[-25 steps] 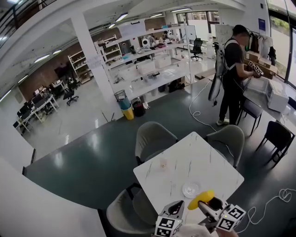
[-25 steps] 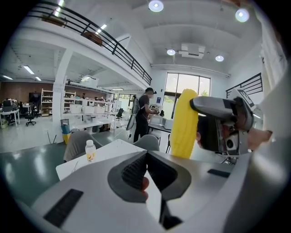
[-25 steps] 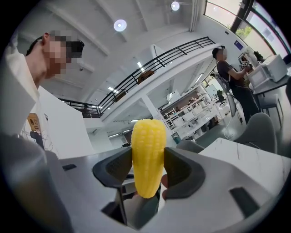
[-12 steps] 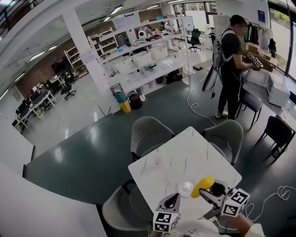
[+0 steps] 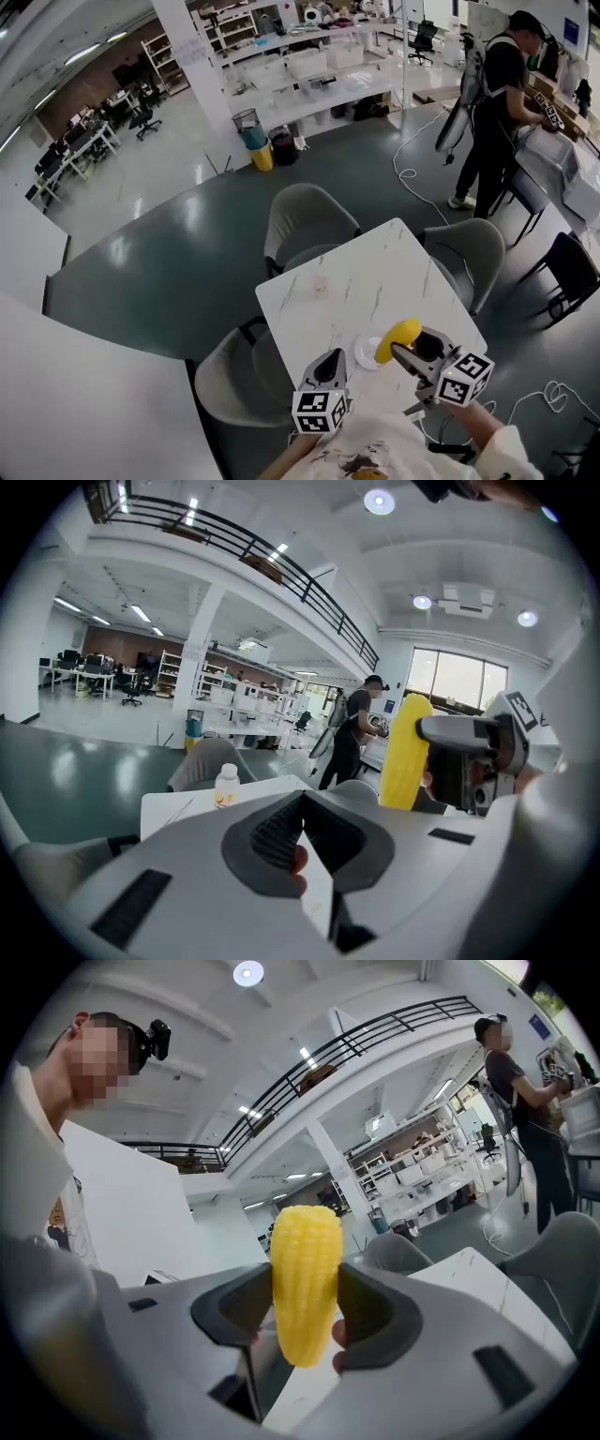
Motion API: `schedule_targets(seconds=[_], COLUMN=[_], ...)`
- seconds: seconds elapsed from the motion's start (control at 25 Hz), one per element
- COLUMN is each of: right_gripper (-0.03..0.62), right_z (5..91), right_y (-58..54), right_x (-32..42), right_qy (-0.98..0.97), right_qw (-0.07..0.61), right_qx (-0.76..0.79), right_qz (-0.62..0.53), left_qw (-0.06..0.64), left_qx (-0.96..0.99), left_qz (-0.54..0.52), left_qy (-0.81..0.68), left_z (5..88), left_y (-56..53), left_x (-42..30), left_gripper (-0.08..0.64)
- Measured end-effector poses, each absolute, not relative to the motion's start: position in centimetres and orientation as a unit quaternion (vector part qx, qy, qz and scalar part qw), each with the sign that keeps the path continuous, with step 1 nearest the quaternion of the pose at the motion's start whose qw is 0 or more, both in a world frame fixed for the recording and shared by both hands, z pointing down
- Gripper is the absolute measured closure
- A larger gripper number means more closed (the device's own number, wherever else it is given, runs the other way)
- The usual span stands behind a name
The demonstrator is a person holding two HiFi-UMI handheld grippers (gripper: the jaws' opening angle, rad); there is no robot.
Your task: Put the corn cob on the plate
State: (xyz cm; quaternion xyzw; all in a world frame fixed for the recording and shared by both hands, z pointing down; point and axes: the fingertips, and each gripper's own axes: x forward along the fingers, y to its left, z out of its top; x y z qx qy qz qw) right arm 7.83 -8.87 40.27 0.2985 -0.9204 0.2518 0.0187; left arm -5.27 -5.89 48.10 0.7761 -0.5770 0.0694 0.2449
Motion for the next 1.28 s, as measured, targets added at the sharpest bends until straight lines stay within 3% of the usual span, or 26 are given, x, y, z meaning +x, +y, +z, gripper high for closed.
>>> schedule_targets(seconds=[0.48, 1.04, 1.28], right_gripper=[0.373, 0.373, 0.373], right_z=[44.7, 53.9, 57.1], right_y=[-12.5, -12.6, -12.4], right_x=[4.8, 4.7, 4.8], right_qy=[-0.922, -0.905, -0.9], right_qw=[0.06, 0.14, 0.167], right_qx=[0.276, 0.259, 0.254], right_qz=[0.264, 0.305, 0.311], left_qw=[0.284, 0.332, 0.322], left_qx=[0.741, 0.736, 0.738], left_qz=[0.077, 0.086, 0.109], left_qy=[-0.604, -0.583, -0.583], left_z=[51.2, 55.0, 55.5], left_y=[-7.1, -7.5, -6.5], left_x=[-8.4, -6.5, -5.8], left_gripper=[0.552, 0.552, 0.552])
